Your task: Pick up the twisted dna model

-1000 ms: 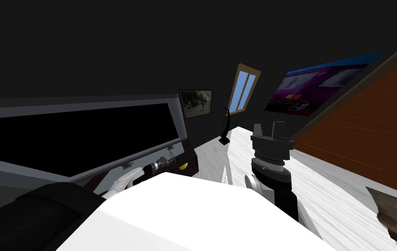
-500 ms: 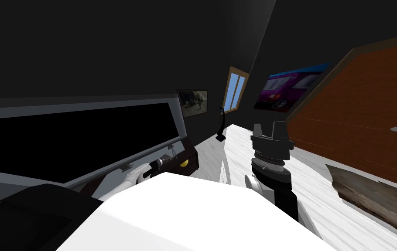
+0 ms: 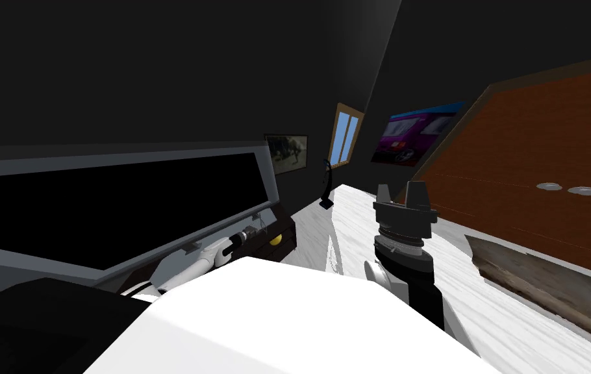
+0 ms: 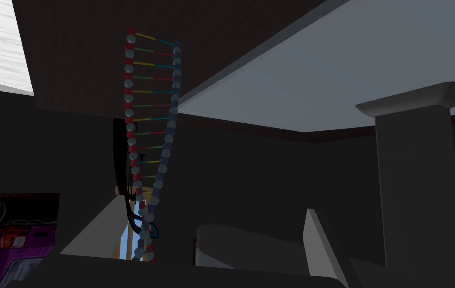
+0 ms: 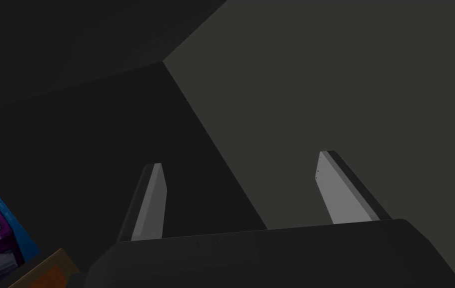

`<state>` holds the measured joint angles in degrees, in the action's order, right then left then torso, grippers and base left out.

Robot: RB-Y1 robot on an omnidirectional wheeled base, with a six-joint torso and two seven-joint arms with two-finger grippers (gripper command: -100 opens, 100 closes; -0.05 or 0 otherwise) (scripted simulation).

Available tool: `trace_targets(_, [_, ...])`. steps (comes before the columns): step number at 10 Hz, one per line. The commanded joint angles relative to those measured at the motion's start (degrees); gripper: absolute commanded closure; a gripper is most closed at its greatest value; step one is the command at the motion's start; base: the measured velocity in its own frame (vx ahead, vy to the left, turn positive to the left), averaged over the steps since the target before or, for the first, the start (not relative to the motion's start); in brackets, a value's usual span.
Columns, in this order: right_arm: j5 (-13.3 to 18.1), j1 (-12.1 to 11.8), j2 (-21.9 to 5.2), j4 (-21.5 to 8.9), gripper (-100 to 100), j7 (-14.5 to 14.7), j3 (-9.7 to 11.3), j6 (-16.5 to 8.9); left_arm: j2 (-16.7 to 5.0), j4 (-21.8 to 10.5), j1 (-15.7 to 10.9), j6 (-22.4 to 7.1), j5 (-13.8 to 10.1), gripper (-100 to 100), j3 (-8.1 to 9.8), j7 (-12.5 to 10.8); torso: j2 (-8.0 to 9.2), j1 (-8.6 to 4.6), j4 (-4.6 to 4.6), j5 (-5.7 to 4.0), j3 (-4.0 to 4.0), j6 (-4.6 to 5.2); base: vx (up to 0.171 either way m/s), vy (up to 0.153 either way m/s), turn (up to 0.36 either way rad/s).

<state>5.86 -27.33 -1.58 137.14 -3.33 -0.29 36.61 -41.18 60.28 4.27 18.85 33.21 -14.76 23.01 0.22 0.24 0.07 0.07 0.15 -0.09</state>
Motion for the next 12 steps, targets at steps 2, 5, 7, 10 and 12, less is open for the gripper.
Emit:
trace_targets(2, [0.0, 0.0, 0.0, 0.0, 0, 0.0, 0.0, 0.0, 1.9, -4.1, -4.6, -2.1, -0.8, -100, -1.62, -0.4, 0.14, 0.04, 0.01, 0.01, 0.06, 0.09, -0.158, 0.080, -0.233])
trace_targets(5, [0.0, 0.0, 0.0, 0.0, 0, 0.0, 0.0, 0.0, 3.8, -8.8, -9.6, -4.1, -1.6, -100, -3.19, -0.6, 0.20, 0.03, 0.02, 0.01, 0.09, 0.05, -0.145, 0.060, -0.121])
trace_targets(7, [0.0, 0.0, 0.0, 0.0, 0, 0.0, 0.0, 0.0, 3.8, -12.0, -12.5, -4.1, -1.6, -100, -3.19, -0.6, 0.01, -0.02, 0.01, -0.01, 0.01, -0.02, -0.043, 0.017, 0.001])
trace_targets(10, [0.0, 0.0, 0.0, 0.0, 0, 0.0, 0.0, 0.0, 5.7, -15.7, -17.1, -6.1, -2.3, -100, -4.77, -0.9, 0.13, 0.02, 0.01, 0.00, 0.06, -0.02, -0.126, 0.047, -0.149])
trace_targets(12, [0.0, 0.0, 0.0, 0.0, 0, 0.0, 0.0, 0.0, 7.6, -19.1, -20.3, -8.0, -3.1, -100, -6.34, -1.2, -0.20, -0.12, -0.04, -0.03, -0.11, -0.02, -0.077, 0.030, -0.161])
